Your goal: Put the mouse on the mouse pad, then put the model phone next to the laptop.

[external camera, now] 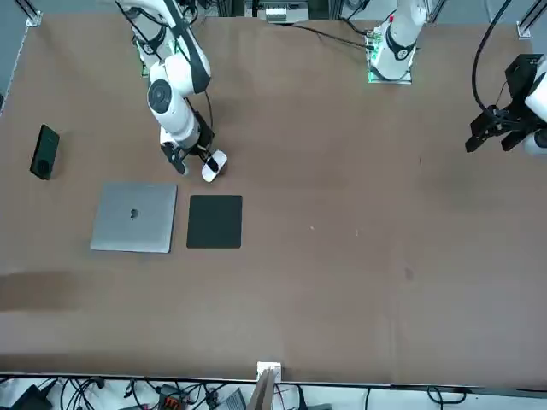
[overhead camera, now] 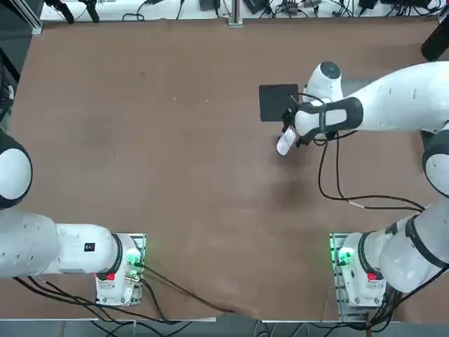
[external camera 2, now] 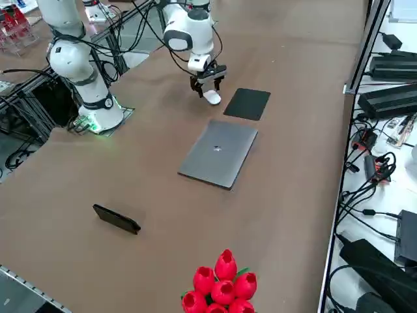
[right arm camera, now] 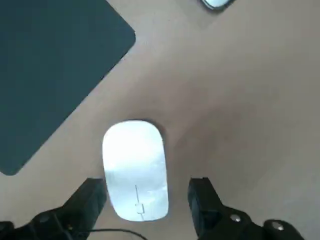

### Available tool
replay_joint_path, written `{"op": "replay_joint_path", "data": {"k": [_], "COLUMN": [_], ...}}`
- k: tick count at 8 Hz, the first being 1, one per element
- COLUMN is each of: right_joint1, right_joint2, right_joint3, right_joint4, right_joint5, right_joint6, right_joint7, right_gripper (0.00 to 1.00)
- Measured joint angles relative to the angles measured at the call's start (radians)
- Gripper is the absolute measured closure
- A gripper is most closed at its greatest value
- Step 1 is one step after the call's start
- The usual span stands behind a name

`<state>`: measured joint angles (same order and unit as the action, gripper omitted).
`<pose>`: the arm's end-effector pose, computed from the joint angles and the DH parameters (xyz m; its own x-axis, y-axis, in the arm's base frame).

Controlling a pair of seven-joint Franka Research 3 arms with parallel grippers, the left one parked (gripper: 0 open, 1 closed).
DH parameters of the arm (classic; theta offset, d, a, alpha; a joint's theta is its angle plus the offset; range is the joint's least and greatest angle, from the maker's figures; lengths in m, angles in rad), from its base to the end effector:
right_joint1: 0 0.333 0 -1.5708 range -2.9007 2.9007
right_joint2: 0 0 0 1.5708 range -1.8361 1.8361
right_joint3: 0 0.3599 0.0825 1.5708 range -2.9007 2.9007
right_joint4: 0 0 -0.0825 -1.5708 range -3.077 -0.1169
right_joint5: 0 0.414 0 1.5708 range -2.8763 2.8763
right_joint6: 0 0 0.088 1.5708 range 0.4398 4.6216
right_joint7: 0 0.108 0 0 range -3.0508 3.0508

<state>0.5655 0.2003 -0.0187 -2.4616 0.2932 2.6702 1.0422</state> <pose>0.4354 0.2549 0.2323 0.7250 -0.6789 -0.1163 -0.6874 -0.7240 -0.0583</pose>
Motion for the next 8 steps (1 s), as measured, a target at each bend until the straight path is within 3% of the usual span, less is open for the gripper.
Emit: {"op": "replay_joint_path", "data": {"k": [8], "right_joint1": [0.024], "right_joint2": [0.056], "right_joint3": [-0.002], "right_joint4": [-0.009], "right_joint5": [0.000], "right_joint6": [0.114], "right_joint7": [0.005], "right_gripper": [0.00]}}
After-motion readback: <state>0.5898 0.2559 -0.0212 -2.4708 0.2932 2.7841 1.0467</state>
